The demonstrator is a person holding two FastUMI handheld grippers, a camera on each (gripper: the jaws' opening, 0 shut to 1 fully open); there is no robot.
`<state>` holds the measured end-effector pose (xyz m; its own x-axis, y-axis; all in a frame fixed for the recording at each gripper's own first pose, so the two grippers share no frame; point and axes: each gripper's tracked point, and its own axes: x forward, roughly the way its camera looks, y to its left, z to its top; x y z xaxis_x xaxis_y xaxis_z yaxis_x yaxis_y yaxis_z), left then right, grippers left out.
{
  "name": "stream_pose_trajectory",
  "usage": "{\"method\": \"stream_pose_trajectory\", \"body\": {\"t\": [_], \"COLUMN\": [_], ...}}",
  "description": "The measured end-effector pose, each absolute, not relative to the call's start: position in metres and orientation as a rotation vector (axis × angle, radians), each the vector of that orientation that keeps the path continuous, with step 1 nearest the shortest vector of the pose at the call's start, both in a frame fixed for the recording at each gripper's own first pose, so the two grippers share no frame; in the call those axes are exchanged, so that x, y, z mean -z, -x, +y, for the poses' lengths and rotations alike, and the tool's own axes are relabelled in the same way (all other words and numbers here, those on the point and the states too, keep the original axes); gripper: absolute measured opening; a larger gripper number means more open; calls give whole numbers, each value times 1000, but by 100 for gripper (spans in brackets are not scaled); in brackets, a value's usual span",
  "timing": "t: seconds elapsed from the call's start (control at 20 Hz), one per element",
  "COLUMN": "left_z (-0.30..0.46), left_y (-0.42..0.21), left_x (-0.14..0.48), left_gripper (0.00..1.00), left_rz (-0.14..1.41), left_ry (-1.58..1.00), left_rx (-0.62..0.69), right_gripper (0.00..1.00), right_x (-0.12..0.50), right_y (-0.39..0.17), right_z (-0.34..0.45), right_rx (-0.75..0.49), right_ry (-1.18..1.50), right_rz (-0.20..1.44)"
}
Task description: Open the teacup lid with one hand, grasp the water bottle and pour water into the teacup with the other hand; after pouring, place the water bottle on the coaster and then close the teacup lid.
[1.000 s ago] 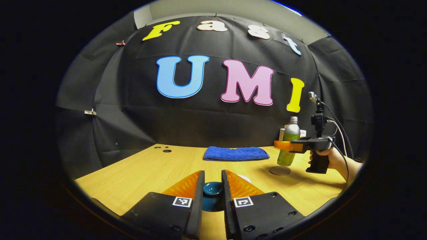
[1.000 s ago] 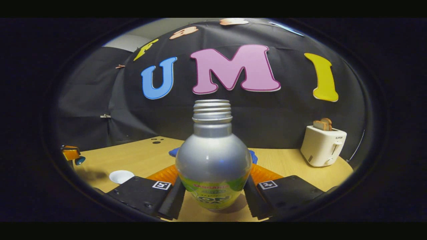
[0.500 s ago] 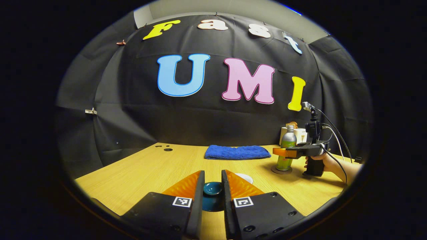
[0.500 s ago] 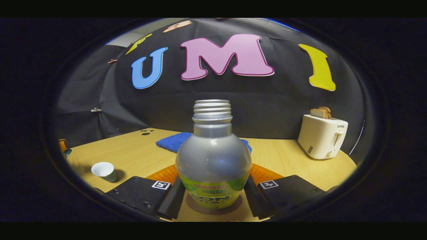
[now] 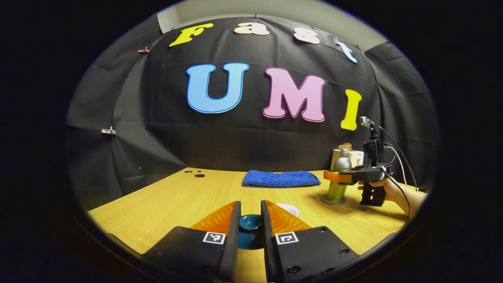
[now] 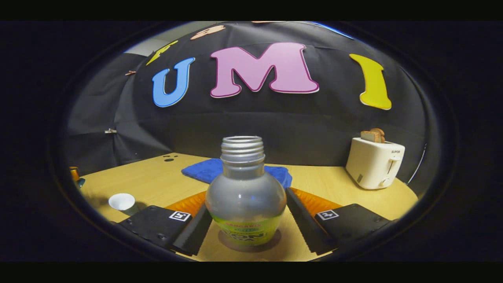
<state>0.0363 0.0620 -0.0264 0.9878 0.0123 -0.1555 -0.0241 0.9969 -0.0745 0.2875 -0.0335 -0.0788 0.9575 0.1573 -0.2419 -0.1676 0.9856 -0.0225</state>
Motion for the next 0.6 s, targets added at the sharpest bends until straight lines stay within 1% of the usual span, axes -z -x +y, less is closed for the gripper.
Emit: {"method": "stream_pose_trajectory", "body": {"t": [0.25,0.4,0.6], "left_z": [55,52,48], "left_y": [-32,-27,-22], "left_x": [22,20,17], "left_gripper": [32,32,32], "left_rz": [147,144,139], "left_ry": [68,60,47], "left_rx": [-12,-11,-8], "right_gripper": [100,98,98], "right_x": [72,75,83], "right_y": [-274,-267,-249], "right_z": [-30,-41,-41], "right_rx": [-157,-113,-121], "right_ry": [55,83,58], "right_rz": [244,260,295]}}
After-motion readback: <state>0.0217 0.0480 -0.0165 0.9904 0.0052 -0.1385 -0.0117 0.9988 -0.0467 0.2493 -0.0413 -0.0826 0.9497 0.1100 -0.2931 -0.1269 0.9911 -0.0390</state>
